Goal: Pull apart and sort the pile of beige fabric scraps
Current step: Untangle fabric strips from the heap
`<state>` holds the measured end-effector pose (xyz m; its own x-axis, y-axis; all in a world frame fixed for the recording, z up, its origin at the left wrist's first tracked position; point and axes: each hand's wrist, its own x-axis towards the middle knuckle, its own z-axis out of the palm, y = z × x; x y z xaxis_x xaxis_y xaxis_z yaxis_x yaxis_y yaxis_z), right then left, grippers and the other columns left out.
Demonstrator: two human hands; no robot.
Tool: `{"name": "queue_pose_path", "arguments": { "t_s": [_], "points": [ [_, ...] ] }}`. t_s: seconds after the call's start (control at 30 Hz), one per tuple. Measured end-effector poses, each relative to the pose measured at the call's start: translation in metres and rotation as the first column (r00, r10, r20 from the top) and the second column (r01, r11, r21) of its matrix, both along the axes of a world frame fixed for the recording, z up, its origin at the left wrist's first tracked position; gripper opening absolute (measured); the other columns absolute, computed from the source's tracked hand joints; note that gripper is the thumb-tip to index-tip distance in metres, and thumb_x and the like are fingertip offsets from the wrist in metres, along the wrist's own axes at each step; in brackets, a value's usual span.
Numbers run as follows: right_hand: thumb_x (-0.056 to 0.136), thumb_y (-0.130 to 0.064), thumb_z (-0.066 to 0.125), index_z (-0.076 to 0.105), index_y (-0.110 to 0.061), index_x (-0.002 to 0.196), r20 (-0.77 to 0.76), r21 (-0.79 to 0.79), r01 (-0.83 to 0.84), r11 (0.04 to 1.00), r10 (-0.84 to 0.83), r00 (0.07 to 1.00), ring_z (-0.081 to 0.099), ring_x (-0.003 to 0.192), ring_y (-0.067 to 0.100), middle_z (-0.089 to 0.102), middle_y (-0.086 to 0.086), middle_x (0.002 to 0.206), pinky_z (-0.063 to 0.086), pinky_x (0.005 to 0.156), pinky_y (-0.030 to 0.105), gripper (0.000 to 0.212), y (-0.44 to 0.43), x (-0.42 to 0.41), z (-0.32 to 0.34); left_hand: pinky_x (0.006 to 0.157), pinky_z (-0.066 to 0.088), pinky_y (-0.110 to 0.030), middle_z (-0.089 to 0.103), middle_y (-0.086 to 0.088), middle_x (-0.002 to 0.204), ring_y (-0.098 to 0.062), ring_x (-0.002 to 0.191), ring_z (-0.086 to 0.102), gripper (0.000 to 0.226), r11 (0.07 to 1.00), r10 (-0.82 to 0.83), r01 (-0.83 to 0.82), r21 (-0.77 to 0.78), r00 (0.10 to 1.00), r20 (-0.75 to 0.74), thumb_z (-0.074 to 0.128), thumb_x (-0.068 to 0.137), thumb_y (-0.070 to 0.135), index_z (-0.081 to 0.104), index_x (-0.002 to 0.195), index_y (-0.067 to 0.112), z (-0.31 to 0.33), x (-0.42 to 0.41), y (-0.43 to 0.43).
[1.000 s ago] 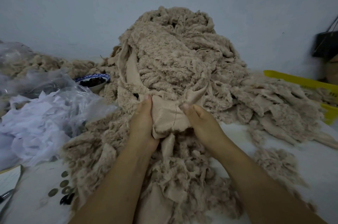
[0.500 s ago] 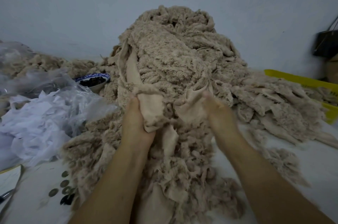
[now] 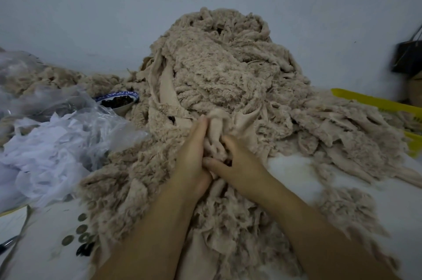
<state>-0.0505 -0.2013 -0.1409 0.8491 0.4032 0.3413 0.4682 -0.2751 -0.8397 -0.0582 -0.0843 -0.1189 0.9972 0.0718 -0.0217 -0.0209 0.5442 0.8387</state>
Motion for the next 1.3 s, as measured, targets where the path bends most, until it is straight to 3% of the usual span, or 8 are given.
{"name": "queue_pose_path", "arguments": {
  "t_s": [0.23, 0.3, 0.37, 0.47, 0.6, 0.83, 1.1, 1.3],
  "points": [
    [0.102, -0.032, 0.052, 0.067, -0.035, 0.096, -0.137, 0.303, -0.03, 0.953, 0.074, 0.988, 0.068, 0.078, 0.009, 0.071, -0.009, 0.084, 0.053, 0.065, 0.02, 0.016, -0.029, 0.017, 0.01, 0.095, 0.053, -0.026, 0.071, 0.001, 0.123, -0.011, 0.116, 0.065, 0.054, 0.978, -0.081, 0.049, 0.204, 0.985, 0.154, 0.028, 0.105, 0.053, 0.062, 0.126, 0.017, -0.011, 0.005, 0.0],
    [0.105, -0.037, 0.046, 0.069, -0.02, 0.1, -0.133, 0.842, -0.02, 0.539, 0.243, 0.961, 0.07, 0.078, 0.012, 0.073, -0.001, 0.084, 0.055, 0.064, 0.023, 0.029, -0.05, 0.023, 0.024, 0.097, 0.05, -0.026, 0.071, 0.004, 0.121, -0.006, 0.111, 0.067, 0.039, 0.94, 0.001, -0.043, 0.339, 0.993, 0.121, 0.038, 0.106, 0.044, 0.067, 0.119, 0.021, -0.016, 0.008, 0.001],
    [0.099, -0.058, 0.044, 0.065, -0.011, 0.113, -0.243, 0.966, 0.211, 0.147, 0.261, 0.934, 0.073, 0.097, 0.019, 0.077, 0.006, 0.101, 0.058, 0.071, 0.027, 0.054, -0.067, 0.032, 0.025, 0.09, 0.05, -0.022, 0.07, 0.007, 0.12, -0.003, 0.104, 0.067, 0.026, 0.86, 0.073, -0.113, 0.498, 0.992, 0.099, 0.049, 0.103, 0.038, 0.069, 0.113, 0.025, -0.023, 0.01, 0.002],
    [0.101, -0.055, 0.04, 0.066, -0.008, 0.108, -0.561, 0.698, 0.533, 0.477, -0.098, 0.822, 0.07, 0.071, 0.013, 0.075, 0.001, 0.079, 0.055, 0.061, 0.026, 0.055, -0.058, 0.036, 0.001, 0.083, 0.048, -0.018, 0.058, 0.01, 0.13, 0.007, 0.103, 0.057, 0.024, 0.621, 0.054, -0.103, 0.777, 0.995, 0.089, 0.053, 0.101, 0.039, 0.06, 0.123, 0.03, -0.03, 0.014, 0.001],
    [0.1, -0.034, 0.051, 0.06, -0.015, 0.093, -0.373, 0.117, 0.61, 0.784, -0.534, 0.759, 0.056, 0.066, 0.019, 0.062, 0.002, 0.076, 0.046, 0.063, 0.036, 0.022, -0.043, 0.043, -0.019, 0.104, 0.045, -0.036, 0.043, 0.001, 0.145, -0.014, 0.121, 0.051, 0.05, 0.401, 0.032, -0.046, 0.915, 0.999, 0.036, 0.056, 0.1, 0.04, 0.043, 0.145, 0.023, -0.037, 0.015, -0.001],
    [0.1, -0.038, 0.054, 0.05, -0.026, 0.098, -0.165, -0.177, 0.514, 0.839, -0.54, 0.825, 0.054, 0.082, 0.011, 0.053, -0.014, 0.084, 0.038, 0.064, 0.025, 0.013, -0.038, 0.043, -0.025, 0.066, 0.042, -0.015, 0.064, 0.012, 0.105, 0.002, 0.081, 0.054, 0.022, 0.313, 0.023, -0.046, 0.949, 0.999, 0.041, 0.051, 0.101, 0.044, 0.062, 0.112, 0.028, -0.039, 0.016, -0.001],
    [0.101, -0.031, 0.052, 0.054, -0.034, 0.077, 0.067, -0.029, 0.317, 0.948, -0.315, 0.947, 0.053, 0.062, -0.001, 0.059, -0.015, 0.068, 0.039, 0.052, 0.013, 0.024, -0.02, 0.021, -0.007, 0.064, 0.034, -0.012, 0.052, 0.019, 0.076, 0.008, 0.071, 0.049, 0.038, 0.502, 0.009, -0.035, 0.864, 0.999, 0.035, 0.032, 0.102, 0.058, 0.057, 0.079, 0.039, -0.038, 0.016, 0.0],
    [0.099, -0.028, 0.052, 0.053, -0.031, 0.076, 0.017, -0.377, 0.126, 0.918, -0.129, 0.991, 0.052, 0.069, 0.004, 0.053, -0.009, 0.078, 0.042, 0.06, 0.024, 0.023, -0.014, 0.018, -0.02, 0.064, 0.044, -0.01, 0.068, 0.011, 0.085, -0.005, 0.082, 0.064, 0.03, 0.518, -0.019, -0.032, 0.855, 0.999, 0.049, 0.049, 0.103, 0.038, 0.07, 0.088, 0.023, -0.038, 0.02, 0.006]
  ]
}}
